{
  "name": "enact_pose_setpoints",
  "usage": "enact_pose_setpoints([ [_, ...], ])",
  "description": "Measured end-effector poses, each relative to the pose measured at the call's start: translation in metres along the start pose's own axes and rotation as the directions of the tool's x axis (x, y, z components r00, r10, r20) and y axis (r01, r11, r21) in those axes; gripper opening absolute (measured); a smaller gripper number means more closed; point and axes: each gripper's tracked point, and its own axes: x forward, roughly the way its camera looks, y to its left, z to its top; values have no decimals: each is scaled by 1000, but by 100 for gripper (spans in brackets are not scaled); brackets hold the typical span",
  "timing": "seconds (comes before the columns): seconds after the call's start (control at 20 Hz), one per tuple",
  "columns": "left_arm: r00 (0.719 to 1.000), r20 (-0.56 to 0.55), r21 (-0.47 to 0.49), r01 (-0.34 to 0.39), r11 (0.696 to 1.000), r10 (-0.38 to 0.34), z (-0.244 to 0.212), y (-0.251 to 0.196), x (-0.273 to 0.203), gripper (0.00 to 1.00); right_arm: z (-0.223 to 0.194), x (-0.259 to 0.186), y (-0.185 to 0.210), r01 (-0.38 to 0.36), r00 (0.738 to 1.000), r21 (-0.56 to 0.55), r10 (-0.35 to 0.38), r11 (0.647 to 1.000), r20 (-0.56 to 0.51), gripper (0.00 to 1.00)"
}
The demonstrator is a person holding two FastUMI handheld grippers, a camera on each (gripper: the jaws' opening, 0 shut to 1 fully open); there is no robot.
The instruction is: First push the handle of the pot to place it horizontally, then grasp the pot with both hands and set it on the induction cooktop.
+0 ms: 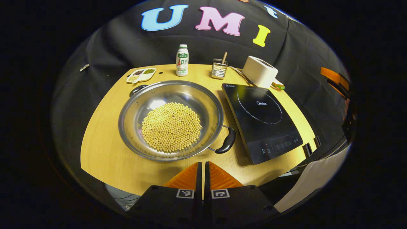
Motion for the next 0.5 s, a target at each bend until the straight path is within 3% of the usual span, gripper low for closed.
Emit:
enact_pose_setpoints([
  [0.5,994,-105,140,5,990,10,1,-20,44,5,3,2,-34,25,1000,24,-25,999,12,98],
])
